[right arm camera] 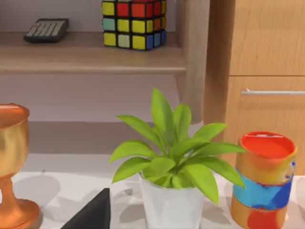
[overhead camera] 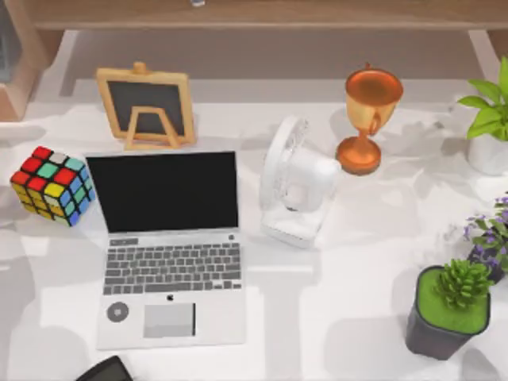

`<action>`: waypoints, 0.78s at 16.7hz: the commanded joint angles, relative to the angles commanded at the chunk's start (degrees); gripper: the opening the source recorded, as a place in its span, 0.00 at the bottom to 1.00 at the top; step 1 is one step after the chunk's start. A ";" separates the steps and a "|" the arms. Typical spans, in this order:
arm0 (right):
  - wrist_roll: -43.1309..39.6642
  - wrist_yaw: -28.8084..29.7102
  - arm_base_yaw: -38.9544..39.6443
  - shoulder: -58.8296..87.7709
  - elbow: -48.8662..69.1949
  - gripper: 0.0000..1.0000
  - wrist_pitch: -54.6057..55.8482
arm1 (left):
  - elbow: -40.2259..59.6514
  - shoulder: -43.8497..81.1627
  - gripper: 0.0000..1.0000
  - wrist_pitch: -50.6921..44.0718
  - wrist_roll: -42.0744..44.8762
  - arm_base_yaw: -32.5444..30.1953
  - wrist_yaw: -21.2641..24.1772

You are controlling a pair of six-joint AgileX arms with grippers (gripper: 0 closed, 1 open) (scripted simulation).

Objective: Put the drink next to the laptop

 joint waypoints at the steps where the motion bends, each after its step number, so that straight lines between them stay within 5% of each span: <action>1: 0.00 0.00 0.00 0.00 0.00 1.00 0.00 | 0.81 0.94 1.00 0.33 -0.17 -0.65 -0.62; 5: 0.00 0.00 0.00 0.00 0.00 1.00 0.00 | 1.09 1.26 1.00 0.43 -0.23 -0.88 -0.83; 13: 0.00 0.00 0.00 0.00 0.00 1.00 0.00 | 1.09 1.26 0.40 0.43 -0.23 -0.88 -0.83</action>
